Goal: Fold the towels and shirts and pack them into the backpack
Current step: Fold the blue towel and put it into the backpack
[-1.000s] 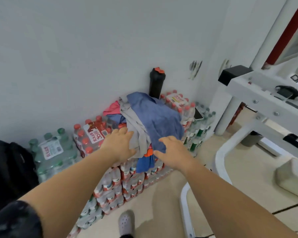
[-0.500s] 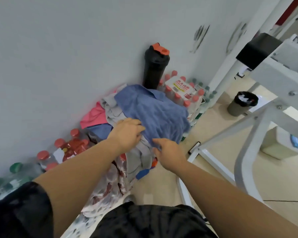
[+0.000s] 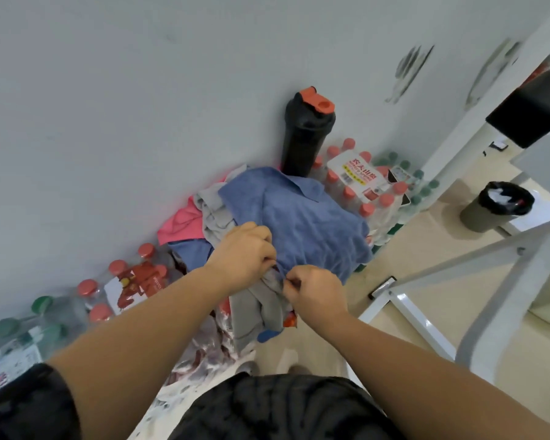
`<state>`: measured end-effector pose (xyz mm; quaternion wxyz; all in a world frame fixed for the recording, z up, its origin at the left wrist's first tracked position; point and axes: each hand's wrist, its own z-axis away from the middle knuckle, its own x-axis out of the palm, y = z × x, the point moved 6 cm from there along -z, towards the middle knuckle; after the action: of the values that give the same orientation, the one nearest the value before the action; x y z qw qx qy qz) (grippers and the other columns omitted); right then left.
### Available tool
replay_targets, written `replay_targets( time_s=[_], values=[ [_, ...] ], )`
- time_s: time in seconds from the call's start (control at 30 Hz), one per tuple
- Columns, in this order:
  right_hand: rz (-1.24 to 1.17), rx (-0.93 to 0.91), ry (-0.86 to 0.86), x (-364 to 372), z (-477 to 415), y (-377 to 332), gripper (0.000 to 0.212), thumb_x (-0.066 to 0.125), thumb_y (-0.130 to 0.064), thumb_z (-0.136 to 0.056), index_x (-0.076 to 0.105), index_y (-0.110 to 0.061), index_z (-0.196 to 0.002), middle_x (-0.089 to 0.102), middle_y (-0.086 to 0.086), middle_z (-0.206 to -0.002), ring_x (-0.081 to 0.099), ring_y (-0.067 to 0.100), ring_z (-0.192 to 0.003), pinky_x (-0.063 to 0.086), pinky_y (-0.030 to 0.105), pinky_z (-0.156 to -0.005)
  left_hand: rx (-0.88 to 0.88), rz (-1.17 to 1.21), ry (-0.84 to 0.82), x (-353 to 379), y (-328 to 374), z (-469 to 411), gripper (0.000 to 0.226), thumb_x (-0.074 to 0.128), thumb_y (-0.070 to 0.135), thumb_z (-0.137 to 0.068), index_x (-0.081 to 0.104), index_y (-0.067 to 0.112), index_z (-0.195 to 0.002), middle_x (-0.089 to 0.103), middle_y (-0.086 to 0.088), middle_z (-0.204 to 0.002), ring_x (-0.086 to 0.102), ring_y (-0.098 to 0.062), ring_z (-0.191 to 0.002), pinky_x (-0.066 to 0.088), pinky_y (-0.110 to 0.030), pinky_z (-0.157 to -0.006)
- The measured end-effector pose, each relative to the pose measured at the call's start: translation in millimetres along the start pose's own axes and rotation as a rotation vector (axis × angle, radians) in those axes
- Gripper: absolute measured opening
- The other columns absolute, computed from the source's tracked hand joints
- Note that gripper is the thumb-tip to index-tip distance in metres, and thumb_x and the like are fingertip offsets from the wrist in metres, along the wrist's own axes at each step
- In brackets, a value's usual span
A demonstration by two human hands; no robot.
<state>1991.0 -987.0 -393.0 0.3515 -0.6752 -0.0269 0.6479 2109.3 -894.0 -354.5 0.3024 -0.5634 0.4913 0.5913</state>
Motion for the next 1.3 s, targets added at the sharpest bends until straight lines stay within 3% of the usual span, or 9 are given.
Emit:
replay_targets(
  time_s=[0.2,0.37,0.53,0.7,0.8,0.93,1.13,1.23,1.3],
  values=[
    [-0.290,-0.046,0.171,-71,0,19,0.012,0.072,-0.023,-0.083,0.061,-0.024,-0.078,0.063,-0.008,-0.072,0.058,0.010,-0.066,0.045,0.029,-0.059,-0.158,0.201,0.181,-54,28,-4,0.013,0.064,0.026,-0.087,0.069,0.018,-0.078,0.067,0.005,-0.078,0.059,-0.020,-0.076,0.046,-0.035,-0.075],
    [-0.516,-0.122,0.088,-106,-4,11,0.015,0.077,-0.032,-0.085,0.064,-0.029,-0.091,0.068,-0.014,-0.077,0.065,0.001,-0.076,0.050,0.016,-0.066,-0.388,0.332,0.345,-104,53,-3,0.008,0.063,0.019,-0.095,0.066,0.020,-0.087,0.064,0.011,-0.076,0.056,-0.006,-0.076,0.040,-0.017,-0.070],
    [-0.826,-0.272,0.015,-136,3,-38,0.021,0.082,-0.036,-0.081,0.075,-0.019,-0.093,0.075,-0.009,-0.081,0.072,0.007,-0.078,0.059,0.034,-0.074,-0.472,0.365,0.434,-158,82,-2,0.012,0.064,0.016,-0.095,0.066,0.022,-0.085,0.062,0.000,-0.067,0.055,-0.017,-0.062,0.043,-0.021,-0.059],
    [-0.721,-0.405,0.114,-162,4,-87,0.018,0.068,-0.023,-0.086,0.065,-0.019,-0.069,0.063,-0.005,-0.061,0.061,0.014,-0.060,0.050,0.044,-0.060,-0.513,0.258,0.460,-211,101,20,0.010,0.066,0.019,-0.093,0.069,0.024,-0.084,0.066,-0.001,-0.073,0.059,-0.016,-0.070,0.047,-0.024,-0.064],
    [-0.670,-0.425,0.152,-173,5,-105,0.008,0.067,-0.017,-0.080,0.069,-0.024,-0.078,0.065,-0.009,-0.065,0.062,0.010,-0.064,0.053,0.039,-0.063,-0.575,0.140,0.520,-243,102,53,0.010,0.067,0.020,-0.092,0.070,0.024,-0.084,0.067,0.009,-0.075,0.060,-0.010,-0.075,0.045,-0.020,-0.069],
    [-0.478,-0.467,0.122,-163,5,-127,0.018,0.065,-0.015,-0.077,0.067,-0.027,-0.089,0.068,-0.011,-0.074,0.063,0.007,-0.070,0.054,0.032,-0.068,-0.755,0.095,0.495,-255,86,108,0.010,0.067,0.025,-0.090,0.071,0.029,-0.081,0.068,0.013,-0.077,0.063,-0.005,-0.078,0.046,-0.021,-0.070],
    [-0.228,-0.439,-0.320,-76,-3,-127,0.016,0.066,-0.013,-0.077,0.067,-0.029,-0.075,0.070,-0.006,-0.073,0.067,0.016,-0.074,0.052,0.038,-0.067,-1.004,0.250,0.333,-217,47,202,0.013,0.075,0.027,-0.081,0.073,0.029,-0.069,0.071,0.014,-0.075,0.064,-0.003,-0.078,0.048,-0.026,-0.069],
    [-0.172,-0.552,-0.447,-44,28,-145,0.019,0.059,-0.014,-0.092,0.070,-0.027,-0.086,0.071,0.000,-0.082,0.067,0.022,-0.082,0.054,0.048,-0.075,-1.019,0.369,0.297,-192,35,252,0.014,0.076,0.023,-0.084,0.073,0.028,-0.070,0.071,0.013,-0.073,0.065,-0.004,-0.075,0.048,-0.027,-0.070],
    [-0.208,-0.563,-0.515,-33,50,-160,0.013,0.058,-0.022,-0.099,0.068,-0.028,-0.093,0.069,-0.004,-0.092,0.065,0.015,-0.086,0.054,0.039,-0.078,-1.024,0.477,0.368,-180,28,287,0.016,0.075,0.021,-0.087,0.075,0.026,-0.072,0.071,0.011,-0.073,0.065,-0.005,-0.073,0.047,-0.025,-0.069]
  ],
)
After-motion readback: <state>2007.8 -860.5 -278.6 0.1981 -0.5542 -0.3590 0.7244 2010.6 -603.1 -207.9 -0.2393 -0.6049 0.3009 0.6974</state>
